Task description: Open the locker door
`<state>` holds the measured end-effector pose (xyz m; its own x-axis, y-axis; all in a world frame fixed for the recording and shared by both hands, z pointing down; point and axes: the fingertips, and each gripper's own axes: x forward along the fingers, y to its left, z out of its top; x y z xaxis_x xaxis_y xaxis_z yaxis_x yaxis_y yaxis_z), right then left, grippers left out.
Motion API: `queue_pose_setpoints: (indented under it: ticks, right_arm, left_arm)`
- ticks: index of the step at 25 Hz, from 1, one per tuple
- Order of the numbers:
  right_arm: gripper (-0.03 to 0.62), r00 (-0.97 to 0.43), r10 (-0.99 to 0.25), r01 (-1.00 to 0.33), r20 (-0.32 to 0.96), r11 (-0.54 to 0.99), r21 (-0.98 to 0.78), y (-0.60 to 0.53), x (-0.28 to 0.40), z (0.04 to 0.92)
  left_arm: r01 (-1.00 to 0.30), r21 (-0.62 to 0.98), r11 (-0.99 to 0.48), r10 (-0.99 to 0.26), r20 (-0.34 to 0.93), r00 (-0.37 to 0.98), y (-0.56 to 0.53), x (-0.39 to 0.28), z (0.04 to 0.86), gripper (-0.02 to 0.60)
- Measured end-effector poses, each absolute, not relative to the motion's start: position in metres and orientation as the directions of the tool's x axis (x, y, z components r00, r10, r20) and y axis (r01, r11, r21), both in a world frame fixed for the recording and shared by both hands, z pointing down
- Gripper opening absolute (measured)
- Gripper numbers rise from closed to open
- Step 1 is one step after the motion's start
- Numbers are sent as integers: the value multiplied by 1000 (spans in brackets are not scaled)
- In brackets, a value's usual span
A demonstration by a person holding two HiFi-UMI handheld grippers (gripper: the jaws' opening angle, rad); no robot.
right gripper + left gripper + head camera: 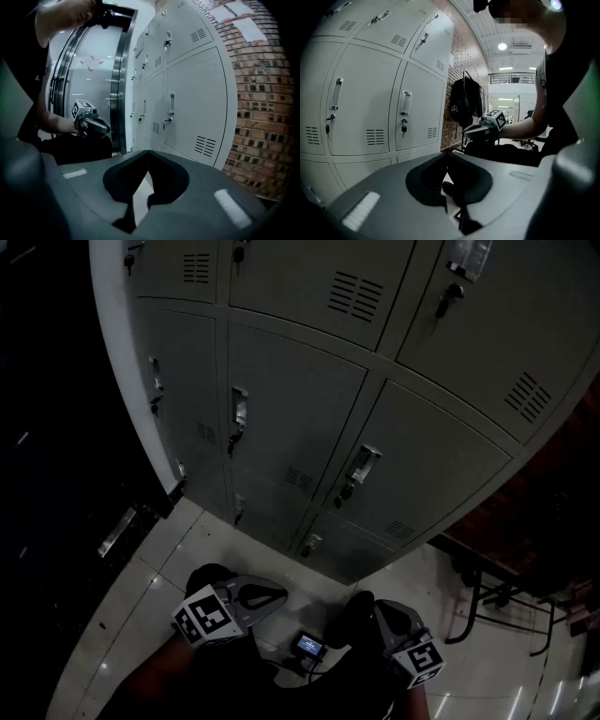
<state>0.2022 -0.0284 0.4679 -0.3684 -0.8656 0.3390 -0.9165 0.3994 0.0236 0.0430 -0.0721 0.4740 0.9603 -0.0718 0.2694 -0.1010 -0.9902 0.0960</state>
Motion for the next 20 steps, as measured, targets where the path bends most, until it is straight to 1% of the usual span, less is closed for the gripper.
queue_pose_setpoints:
  ticks: [4, 6, 9, 11, 16, 17, 18, 20]
  right_arm:
    - [2, -335, -854, -915, 397, 396, 80, -47, 193, 480]
    - [3, -346, -841, -901, 416, 422, 105, -55, 182, 484]
    - [3, -402, -828, -869, 391, 479, 120, -70, 161, 477]
    - [3, -402, -828, -865, 390, 483, 134, -83, 157, 475]
    - [10, -326, -860, -886, 394, 423, 190, -130, 167, 472]
    - [48, -303, -865, -884, 400, 412, 221, -141, 168, 470]
    - [61, -272, -870, -877, 411, 400, 266, -152, 170, 469]
    - [60, -171, -882, -839, 440, 364, 405, -176, 176, 468]
  left_arm:
    - [-96, 92, -991, -68, 270, 960, -73, 42, 473, 11]
    - [-94, 91, -991, -66, 269, 961, -73, 41, 472, 11]
    - [-93, 91, -991, -66, 265, 962, -73, 40, 472, 11]
    - [-94, 92, -991, -67, 262, 963, -73, 40, 472, 11]
    - [-97, 94, -991, -69, 259, 963, -74, 38, 471, 11]
    - [-96, 93, -991, -69, 260, 963, -74, 38, 471, 11]
    - [-96, 93, -991, -69, 260, 963, -74, 38, 471, 11]
    - [-97, 92, -991, -70, 261, 963, -74, 38, 471, 11]
